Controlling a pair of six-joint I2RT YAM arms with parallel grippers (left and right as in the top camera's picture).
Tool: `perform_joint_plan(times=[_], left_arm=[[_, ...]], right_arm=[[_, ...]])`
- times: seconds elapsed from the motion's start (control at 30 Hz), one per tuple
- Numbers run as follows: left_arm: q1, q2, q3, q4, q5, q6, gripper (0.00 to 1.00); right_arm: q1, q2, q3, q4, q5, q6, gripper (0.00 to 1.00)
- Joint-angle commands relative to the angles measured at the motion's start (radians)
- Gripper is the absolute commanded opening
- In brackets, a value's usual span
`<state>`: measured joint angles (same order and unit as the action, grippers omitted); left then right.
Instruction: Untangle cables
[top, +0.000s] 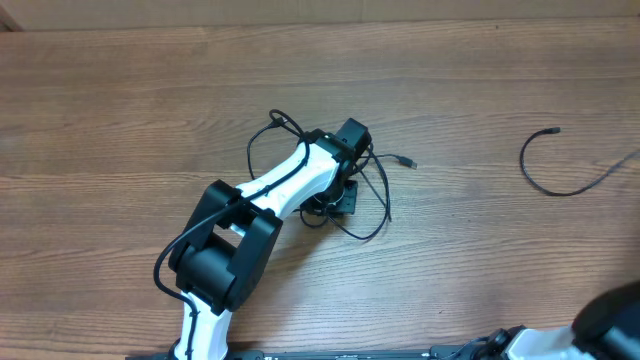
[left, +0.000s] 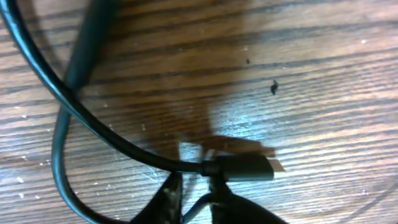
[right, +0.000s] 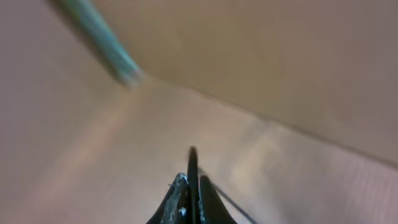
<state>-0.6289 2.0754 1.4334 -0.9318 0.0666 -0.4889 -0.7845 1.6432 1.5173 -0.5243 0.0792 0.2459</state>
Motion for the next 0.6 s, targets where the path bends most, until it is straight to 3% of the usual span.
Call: perform_joint_plan(times=[0.0, 0.07, 0.13, 0.2, 0.23, 0.3, 0.37, 0.4, 0.57], left_arm=[[-0.008, -0.016, 0.003, 0.002, -0.014, 0.01, 0.25], [-0.007, -0.016, 0.003, 0.002, -0.014, 0.01, 0.27], [-0.008, -0.016, 0.003, 0.001, -0.014, 0.01, 0.38], [-0.008, -0.016, 0.003, 0.002, -0.013, 0.009, 0.44], [-0.008, -0.016, 0.003, 0.002, -0.013, 0.008, 0.48], [-0.007, -0.016, 0.003, 0.008, -0.014, -0.012, 0.61], [-0.007, -0.016, 0.003, 0.017, -0.014, -0.034, 0.65], [-0.008, -0.016, 0.003, 0.022, -0.013, -0.042, 0.69], [-0.007, -0.016, 0.003, 0.024, -0.014, -0.043, 0.85]], right_arm=[[-0.038, 0.11, 0.008, -0.051, 0.151, -0.088, 0.09], [-0.058, 0.158, 0.008, -0.067, 0.156, -0.05, 0.15], [-0.073, 0.187, 0.008, -0.079, 0.156, -0.005, 0.17], [-0.084, 0.203, 0.008, -0.085, 0.152, 0.026, 0.27], [-0.087, 0.206, 0.008, -0.084, 0.148, 0.037, 0.36], [-0.087, 0.206, 0.008, -0.077, 0.138, 0.043, 0.65], [-0.087, 0.206, 0.008, -0.066, 0.127, 0.043, 0.92], [-0.087, 0.206, 0.008, -0.065, 0.106, 0.043, 1.0], [-0.08, 0.205, 0.008, -0.066, -0.236, 0.042, 1.0]])
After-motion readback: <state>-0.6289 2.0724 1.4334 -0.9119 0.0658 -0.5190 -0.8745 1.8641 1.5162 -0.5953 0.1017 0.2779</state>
